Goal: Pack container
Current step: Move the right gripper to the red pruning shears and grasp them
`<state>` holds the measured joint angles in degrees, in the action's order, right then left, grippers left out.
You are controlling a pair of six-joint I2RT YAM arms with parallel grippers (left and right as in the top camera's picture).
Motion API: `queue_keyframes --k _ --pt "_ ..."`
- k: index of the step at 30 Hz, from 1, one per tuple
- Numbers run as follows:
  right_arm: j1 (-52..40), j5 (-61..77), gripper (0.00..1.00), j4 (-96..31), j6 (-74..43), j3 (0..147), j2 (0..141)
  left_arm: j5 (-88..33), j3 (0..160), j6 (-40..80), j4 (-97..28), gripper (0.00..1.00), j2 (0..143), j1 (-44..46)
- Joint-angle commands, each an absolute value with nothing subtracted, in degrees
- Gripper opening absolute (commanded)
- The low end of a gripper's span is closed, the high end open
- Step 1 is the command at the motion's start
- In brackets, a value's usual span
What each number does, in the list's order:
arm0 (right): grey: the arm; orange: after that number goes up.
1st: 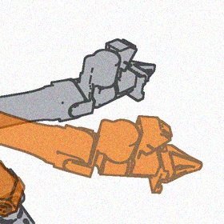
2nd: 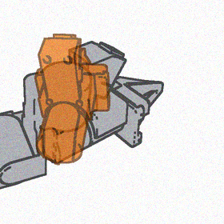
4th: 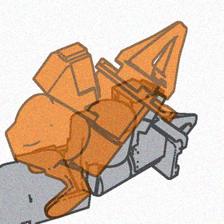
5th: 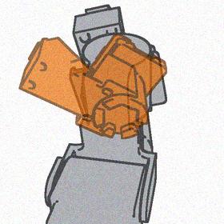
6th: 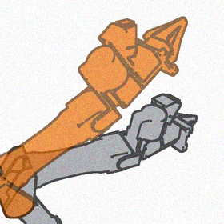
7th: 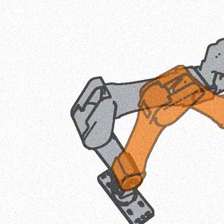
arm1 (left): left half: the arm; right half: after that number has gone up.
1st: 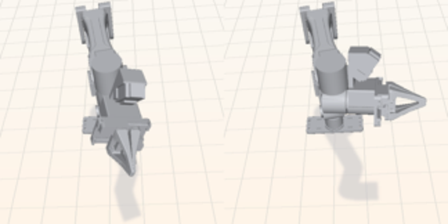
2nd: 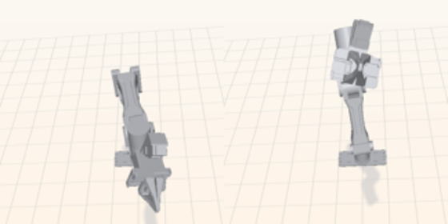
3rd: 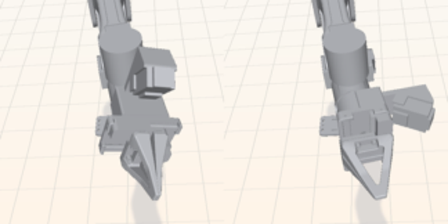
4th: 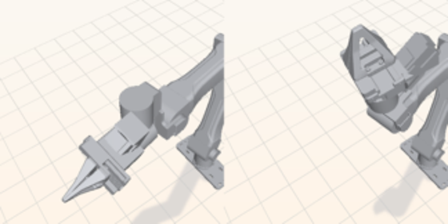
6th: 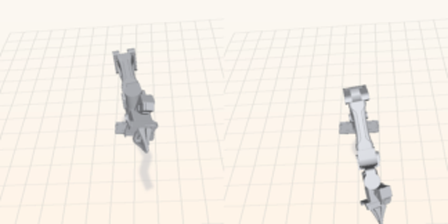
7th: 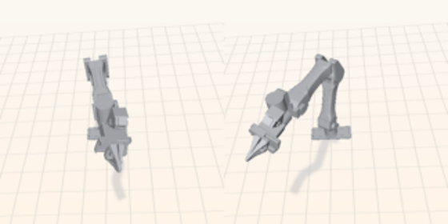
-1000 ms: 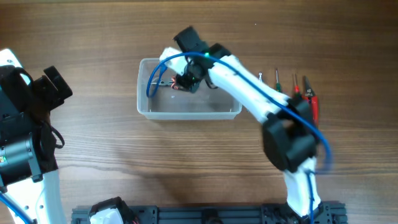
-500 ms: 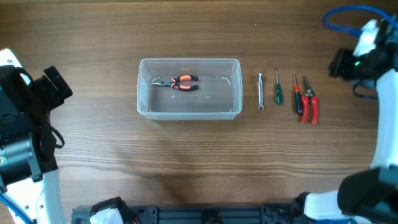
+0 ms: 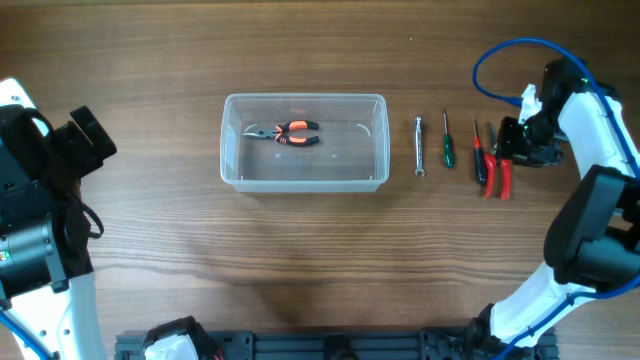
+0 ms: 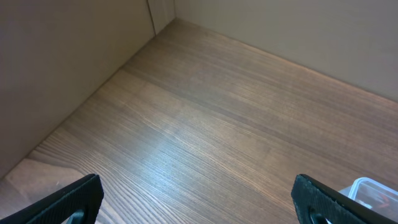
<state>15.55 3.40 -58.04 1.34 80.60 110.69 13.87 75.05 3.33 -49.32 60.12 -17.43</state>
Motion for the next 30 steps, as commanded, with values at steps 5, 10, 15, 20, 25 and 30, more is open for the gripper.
queue_keyframes --k 5,10,15,20,25,30 --pt "13.0 4.1 0.38 -51.4 1.3 71.8 111.2 14.0 75.1 3.9 -49.1 1.0 60.1 -17.8" --pt "13.0 4.1 0.38 -48.8 0.9 69.6 111.2 14.0 75.1 3.9 -49.1 1.0 60.1 -17.8" --pt "13.0 6.6 0.43 -49.1 1.5 70.5 111.0 14.0 75.1 3.9 -49.1 1.0 60.1 -17.8" --pt "13.0 8.4 0.54 -50.0 1.5 74.3 106.3 14.0 75.1 3.9 -49.1 1.0 60.1 -17.8" --pt "13.7 6.0 0.46 -50.2 -0.2 74.1 106.2 14.0 75.1 3.9 -49.1 1.0 60.1 -17.8" --pt "16.7 5.8 0.47 -50.3 -0.1 74.1 106.2 14.0 75.1 3.9 -49.1 1.0 60.1 -17.8"
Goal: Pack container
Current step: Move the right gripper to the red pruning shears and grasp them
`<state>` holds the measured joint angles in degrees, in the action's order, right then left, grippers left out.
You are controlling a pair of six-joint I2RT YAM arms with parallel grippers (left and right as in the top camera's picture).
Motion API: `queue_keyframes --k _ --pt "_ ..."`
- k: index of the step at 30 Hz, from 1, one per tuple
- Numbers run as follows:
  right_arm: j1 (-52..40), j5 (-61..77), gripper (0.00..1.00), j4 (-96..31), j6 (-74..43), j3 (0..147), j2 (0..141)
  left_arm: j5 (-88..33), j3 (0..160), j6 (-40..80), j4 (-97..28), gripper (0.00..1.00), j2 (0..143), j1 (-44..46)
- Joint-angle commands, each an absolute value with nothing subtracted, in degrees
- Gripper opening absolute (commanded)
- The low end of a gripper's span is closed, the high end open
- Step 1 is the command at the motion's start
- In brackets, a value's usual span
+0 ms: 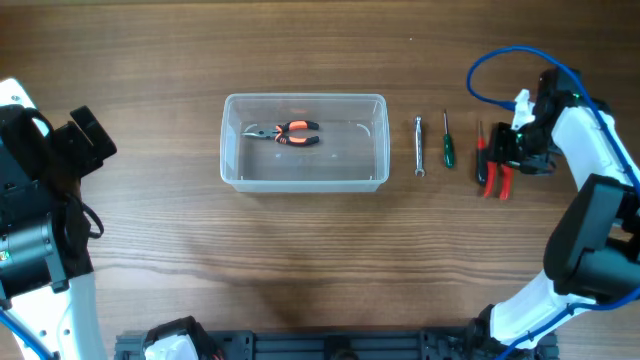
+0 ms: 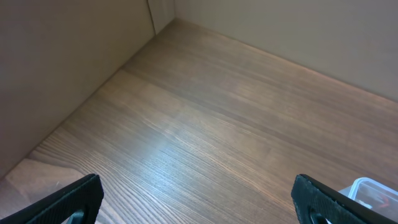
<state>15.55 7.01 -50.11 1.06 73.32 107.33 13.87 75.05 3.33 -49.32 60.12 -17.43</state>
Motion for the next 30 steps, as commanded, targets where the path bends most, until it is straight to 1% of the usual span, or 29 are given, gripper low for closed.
queue_keyframes --k 1,9,10,14,15,17,26,28,29,30 --pt "16.8 5.8 0.47 -50.4 -0.1 74.1 106.2 14.0 75.1 3.9 -49.1 1.0 60.1 -17.8" --pt "16.7 6.0 0.45 -46.2 -0.5 66.6 106.5 14.0 75.1 3.9 -49.1 1.0 60.1 -17.8" --pt "16.7 6.0 0.41 -45.8 -0.5 66.1 106.5 14.0 75.1 3.9 -49.1 1.0 60.1 -17.8" --pt "16.7 6.0 0.36 -45.4 -0.6 65.7 106.5 14.0 75.1 3.9 -49.1 1.0 60.1 -17.8" --pt "16.7 6.0 0.37 -45.0 -0.7 65.1 106.5 14.0 75.1 3.9 -49.1 1.0 60.1 -17.8" --pt "16.7 6.0 0.45 -44.6 -1.7 64.9 106.5 14.0 75.1 3.9 -49.1 1.0 60.1 -17.8" --pt "17.7 1.5 0.45 -43.8 -2.7 64.8 106.5 14.0 75.1 3.9 -49.1 1.0 60.1 -17.8" --pt "18.5 1.9 0.41 -44.0 -3.1 64.8 106.5 14.0 75.1 3.9 -49.1 1.0 60.1 -17.8" --pt "18.6 1.9 0.36 -44.2 -3.0 64.8 106.5 14.0 75.1 3.9 -49.1 1.0 60.1 -17.8" --pt "18.6 1.9 0.36 -44.4 -2.9 64.8 106.5 14.0 75.1 3.9 -49.1 1.0 60.1 -17.8"
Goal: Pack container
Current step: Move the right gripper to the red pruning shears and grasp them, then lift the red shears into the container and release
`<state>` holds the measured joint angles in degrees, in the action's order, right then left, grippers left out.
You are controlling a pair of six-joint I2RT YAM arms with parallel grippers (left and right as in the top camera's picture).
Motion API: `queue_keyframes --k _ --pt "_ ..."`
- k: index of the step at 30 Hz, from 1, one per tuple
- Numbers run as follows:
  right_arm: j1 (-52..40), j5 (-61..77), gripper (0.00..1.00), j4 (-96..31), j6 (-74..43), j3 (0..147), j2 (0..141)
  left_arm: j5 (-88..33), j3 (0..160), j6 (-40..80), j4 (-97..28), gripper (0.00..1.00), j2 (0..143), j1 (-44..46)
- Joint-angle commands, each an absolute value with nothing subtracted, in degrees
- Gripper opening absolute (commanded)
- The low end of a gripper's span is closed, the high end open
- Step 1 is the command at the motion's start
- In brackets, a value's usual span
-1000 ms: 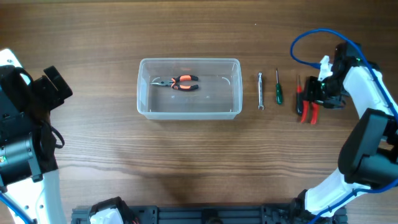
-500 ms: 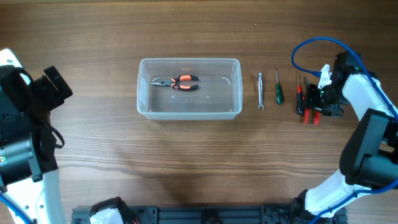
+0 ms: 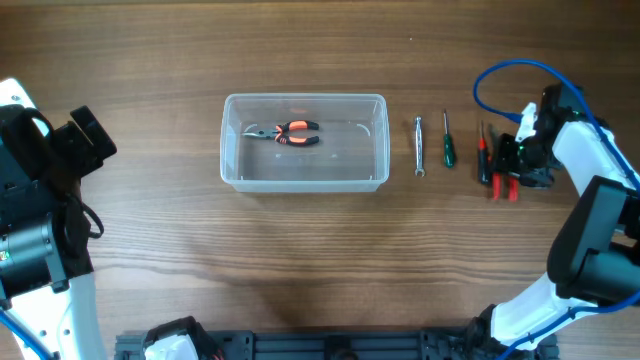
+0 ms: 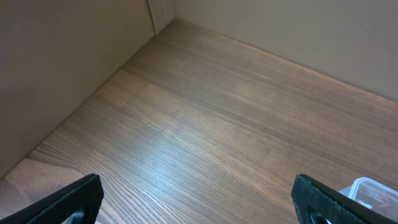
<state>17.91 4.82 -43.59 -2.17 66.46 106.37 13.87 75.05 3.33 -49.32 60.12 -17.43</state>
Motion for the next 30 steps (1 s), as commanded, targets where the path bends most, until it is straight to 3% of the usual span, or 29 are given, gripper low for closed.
queue_keyframes --k 1,10,12,17,19,21,25,30 --pt "18.6 1.9 0.38 -44.4 -2.9 64.8 106.5 14.0 75.1 3.9 -49.1 1.0 60.1 -17.8" --pt "15.7 2.5 0.37 -44.4 8.3 64.7 106.5 14.0 75.1 3.9 -49.1 1.0 60.1 -17.8" --pt "15.6 2.3 0.29 -44.6 11.4 64.7 106.5 14.0 75.1 3.9 -49.1 1.0 60.1 -17.8" --pt "15.6 1.3 0.21 -45.0 12.0 64.7 106.7 14.0 75.1 3.9 -49.1 1.0 60.1 -17.8" --pt "15.6 1.0 0.23 -45.3 11.8 64.7 107.4 14.0 75.1 3.9 -49.1 1.0 60.1 -17.8" --pt "15.6 0.8 0.33 -45.6 11.4 64.7 110.2 14.0 75.1 3.9 -49.1 1.0 60.1 -17.8" --pt "15.6 0.8 0.34 -45.1 8.8 64.8 114.0 14.0 75.1 3.9 -49.1 1.0 60.1 -17.8" --pt "15.6 1.3 0.04 -44.8 7.1 65.9 114.0 14.0 75.1 3.9 -49.1 1.0 60.1 -17.8"
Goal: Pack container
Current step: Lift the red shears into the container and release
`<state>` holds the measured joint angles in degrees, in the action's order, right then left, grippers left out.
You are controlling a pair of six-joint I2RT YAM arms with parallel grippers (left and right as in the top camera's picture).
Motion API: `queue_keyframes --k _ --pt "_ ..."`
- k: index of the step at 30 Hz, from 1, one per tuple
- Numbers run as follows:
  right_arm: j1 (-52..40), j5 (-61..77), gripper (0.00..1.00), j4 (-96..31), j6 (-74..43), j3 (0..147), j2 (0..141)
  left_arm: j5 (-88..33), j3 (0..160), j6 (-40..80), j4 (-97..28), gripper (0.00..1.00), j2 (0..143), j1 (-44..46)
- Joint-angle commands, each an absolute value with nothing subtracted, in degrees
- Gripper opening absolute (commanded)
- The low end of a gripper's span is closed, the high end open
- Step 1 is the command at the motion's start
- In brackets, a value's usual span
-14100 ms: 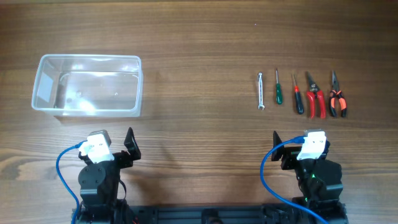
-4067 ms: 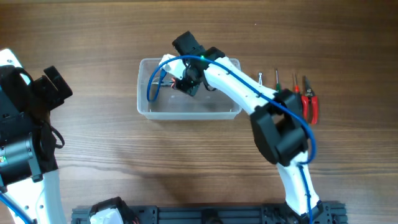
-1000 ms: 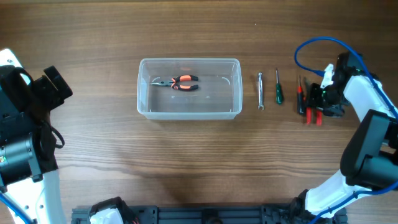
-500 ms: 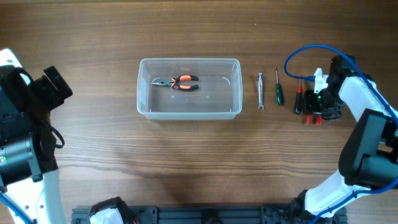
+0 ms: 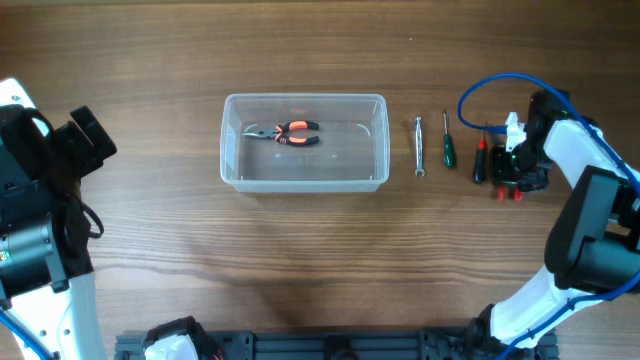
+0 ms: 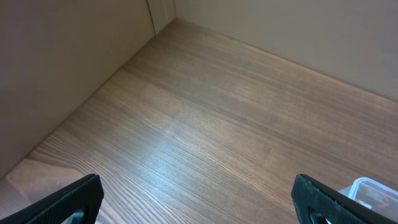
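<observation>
A clear plastic container stands mid-table with orange-and-black pliers inside. To its right lie a silver wrench, a green screwdriver and a red-and-black screwdriver. My right gripper sits low over red-handled pliers, of which only the handle tips show; its jaws are hidden. My left gripper is wide open over bare table at the far left, holding nothing. A corner of the container shows in the left wrist view.
A blue cable loops above the right arm. In the left wrist view, beige walls bound the table on its left and far sides.
My right gripper has shifted slightly left and down over the red-handled pliers, covering more of them. The left arm, container and other tools are unchanged.
My right gripper hovered at the red-handled pliers from the right, then shifted a little around them at each moment, and now sits on top of them. The pliers stay on the table near the screwdrivers. The left arm never moved.
</observation>
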<state>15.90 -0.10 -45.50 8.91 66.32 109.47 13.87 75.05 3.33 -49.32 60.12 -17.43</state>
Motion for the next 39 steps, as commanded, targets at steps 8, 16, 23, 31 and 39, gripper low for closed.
queue_keyframes --k 8,16,23,31,39 --pt "15.6 6.5 0.04 -53.2 3.8 81.0 101.3 14.0 75.1 3.9 -49.1 1.0 60.1 -17.8" --pt "-6.9 18.5 0.04 -57.8 5.8 91.1 77.6 14.0 75.1 3.9 -49.1 1.0 60.1 -17.8" --pt "-33.0 11.0 0.04 -52.5 35.6 91.0 91.6 14.0 75.1 3.9 -49.1 1.0 60.1 -17.8" --pt "-30.0 -5.3 0.04 -46.4 51.0 91.0 118.6 14.0 75.1 3.9 -49.1 1.0 60.1 -17.8" --pt "-28.0 -5.0 0.48 -44.6 42.8 91.4 118.2 14.0 75.1 3.9 -49.1 1.0 60.1 -17.8"
